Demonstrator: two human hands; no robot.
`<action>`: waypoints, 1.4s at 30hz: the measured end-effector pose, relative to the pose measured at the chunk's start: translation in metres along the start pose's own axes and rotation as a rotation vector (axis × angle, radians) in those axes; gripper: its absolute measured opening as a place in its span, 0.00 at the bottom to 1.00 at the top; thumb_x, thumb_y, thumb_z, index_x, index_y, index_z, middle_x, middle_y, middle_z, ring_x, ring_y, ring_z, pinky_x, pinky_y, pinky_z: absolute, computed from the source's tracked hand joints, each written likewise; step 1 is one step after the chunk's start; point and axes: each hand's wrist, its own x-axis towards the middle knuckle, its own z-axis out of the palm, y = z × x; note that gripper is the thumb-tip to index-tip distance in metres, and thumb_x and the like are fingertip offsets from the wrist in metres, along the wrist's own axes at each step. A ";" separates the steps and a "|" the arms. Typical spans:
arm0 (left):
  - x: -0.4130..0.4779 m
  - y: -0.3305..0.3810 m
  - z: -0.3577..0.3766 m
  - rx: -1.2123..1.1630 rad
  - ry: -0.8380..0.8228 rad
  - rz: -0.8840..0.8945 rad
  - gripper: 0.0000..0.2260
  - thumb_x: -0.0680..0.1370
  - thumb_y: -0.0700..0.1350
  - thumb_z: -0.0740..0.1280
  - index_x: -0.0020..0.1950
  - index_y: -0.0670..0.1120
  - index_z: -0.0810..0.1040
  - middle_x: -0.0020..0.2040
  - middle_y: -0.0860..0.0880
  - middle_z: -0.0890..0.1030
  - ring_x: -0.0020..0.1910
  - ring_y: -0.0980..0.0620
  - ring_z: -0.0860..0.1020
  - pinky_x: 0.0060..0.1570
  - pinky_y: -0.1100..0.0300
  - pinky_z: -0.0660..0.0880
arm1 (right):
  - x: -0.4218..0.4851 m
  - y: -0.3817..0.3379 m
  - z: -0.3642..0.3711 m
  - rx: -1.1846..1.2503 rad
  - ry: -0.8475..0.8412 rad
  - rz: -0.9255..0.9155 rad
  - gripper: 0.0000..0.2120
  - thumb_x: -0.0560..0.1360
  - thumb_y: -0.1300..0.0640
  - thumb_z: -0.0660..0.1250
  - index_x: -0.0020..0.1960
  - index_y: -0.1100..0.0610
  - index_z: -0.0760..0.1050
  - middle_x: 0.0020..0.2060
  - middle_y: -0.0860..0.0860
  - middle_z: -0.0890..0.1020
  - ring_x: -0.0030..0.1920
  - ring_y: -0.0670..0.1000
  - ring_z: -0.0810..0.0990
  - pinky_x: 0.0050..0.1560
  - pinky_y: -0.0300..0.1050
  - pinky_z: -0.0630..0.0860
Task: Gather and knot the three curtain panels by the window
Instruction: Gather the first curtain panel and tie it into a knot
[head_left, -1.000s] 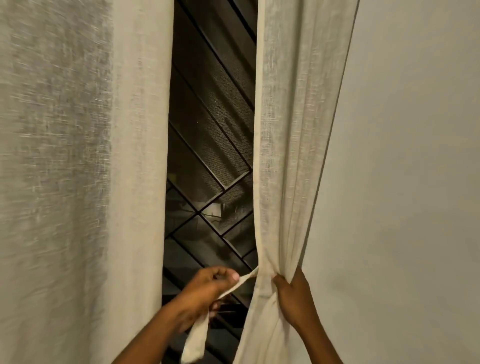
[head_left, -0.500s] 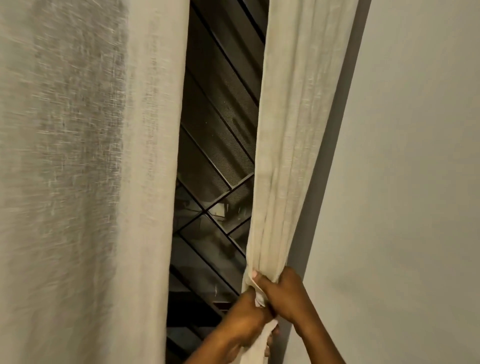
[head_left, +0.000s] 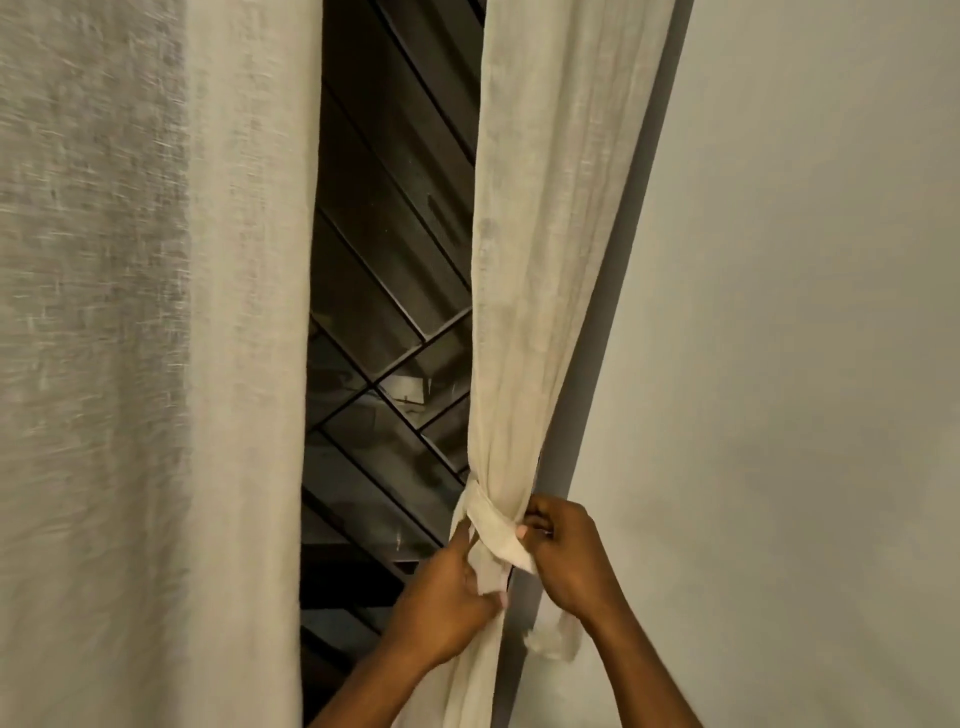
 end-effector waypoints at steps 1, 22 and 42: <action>0.000 -0.002 -0.001 0.156 0.124 -0.005 0.35 0.70 0.54 0.73 0.73 0.55 0.60 0.57 0.49 0.77 0.52 0.56 0.78 0.51 0.57 0.78 | 0.000 -0.001 -0.001 -0.015 -0.010 -0.012 0.06 0.77 0.63 0.65 0.51 0.60 0.80 0.44 0.49 0.83 0.42 0.44 0.81 0.42 0.32 0.78; 0.019 0.000 0.001 -0.232 0.101 0.067 0.19 0.77 0.38 0.65 0.67 0.46 0.67 0.58 0.52 0.75 0.57 0.54 0.75 0.47 0.71 0.69 | -0.001 -0.038 -0.060 -0.535 -0.069 -0.104 0.08 0.74 0.53 0.71 0.51 0.54 0.83 0.41 0.49 0.81 0.39 0.49 0.78 0.33 0.36 0.64; -0.001 0.003 0.014 -0.377 -0.048 0.112 0.18 0.79 0.40 0.64 0.69 0.47 0.69 0.62 0.50 0.76 0.61 0.54 0.74 0.61 0.64 0.68 | -0.011 -0.024 -0.003 0.106 -0.076 -0.046 0.14 0.73 0.66 0.66 0.57 0.61 0.79 0.51 0.54 0.84 0.50 0.51 0.82 0.51 0.44 0.77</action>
